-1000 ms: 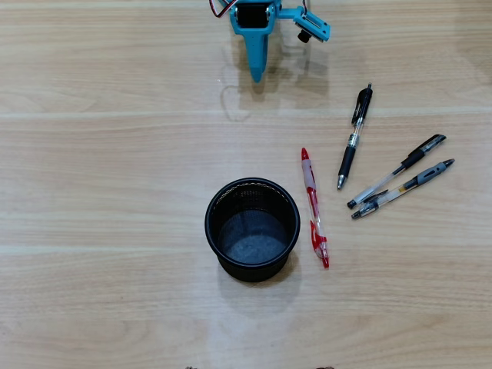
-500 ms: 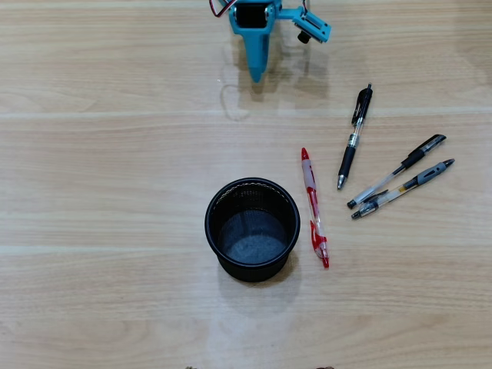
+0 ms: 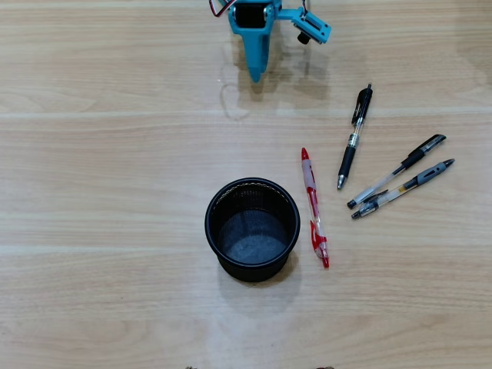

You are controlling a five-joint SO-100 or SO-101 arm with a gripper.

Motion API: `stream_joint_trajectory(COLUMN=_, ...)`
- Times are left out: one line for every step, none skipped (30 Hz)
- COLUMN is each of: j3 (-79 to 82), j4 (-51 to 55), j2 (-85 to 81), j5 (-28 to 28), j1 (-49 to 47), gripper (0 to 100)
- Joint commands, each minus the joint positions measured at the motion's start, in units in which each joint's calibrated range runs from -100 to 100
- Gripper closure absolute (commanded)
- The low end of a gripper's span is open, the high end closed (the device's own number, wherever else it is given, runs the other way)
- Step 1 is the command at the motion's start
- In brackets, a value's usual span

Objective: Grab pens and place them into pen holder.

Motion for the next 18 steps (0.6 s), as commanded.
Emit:
stream_joint_trajectory(j3=-1.0, j4=-1.0, j2=2.8, j5=-2.5, j1=2.0, gripper=86)
stream_joint_trajectory(j3=-2.5, j4=-1.1, j2=4.9, j5=-3.4, j1=2.5, gripper=86)
stream_joint_trajectory(j3=-4.8, j4=-1.1, j2=7.9, j5=-4.1, j1=3.0, gripper=86)
stream_joint_trajectory(j3=-8.1, j4=-1.1, j2=11.7, j5=-4.7, j1=3.4, gripper=86)
stream_joint_trajectory(j3=-12.1, j4=-1.1, j2=16.3, j5=-5.4, j1=3.7, gripper=85)
stream_joint_trajectory(j3=-16.7, j4=-1.1, j2=21.7, j5=-6.2, j1=3.7, gripper=85)
stream_joint_trajectory(j3=-21.6, j4=-1.1, j2=27.7, j5=-7.1, j1=3.6, gripper=85)
stream_joint_trajectory(j3=-26.7, j4=-1.0, j2=33.9, j5=-8.4, j1=3.3, gripper=85)
stream_joint_trajectory(j3=-32.2, j4=-0.6, j2=40.2, j5=-9.9, j1=3.3, gripper=85)
stream_joint_trajectory(j3=-38.1, j4=-0.4, j2=46.4, j5=-11.7, j1=3.0, gripper=85)
stream_joint_trajectory(j3=-43.8, j4=-0.1, j2=52.7, j5=-13.6, j1=2.3, gripper=85)
stream_joint_trajectory(j3=-49.8, j4=1.2, j2=58.6, j5=-15.7, j1=1.4, gripper=85)
stream_joint_trajectory(j3=-55.8, j4=3.1, j2=64.4, j5=-17.9, j1=0.3, gripper=85)
stream_joint_trajectory(j3=-61.7, j4=5.1, j2=70.2, j5=-20.2, j1=-0.9, gripper=83)
stream_joint_trajectory(j3=-67.6, j4=7.5, j2=75.8, j5=-22.7, j1=-2.2, gripper=81)
stream_joint_trajectory(j3=-73.6, j4=10.0, j2=81.5, j5=-25.3, j1=-3.8, gripper=78)
stream_joint_trajectory(j3=-79.6, j4=12.4, j2=86.9, j5=-27.6, j1=-5.4, gripper=76)
stream_joint_trajectory(j3=-85.7, j4=14.4, j2=91.9, j5=-29.9, j1=-7.0, gripper=74)
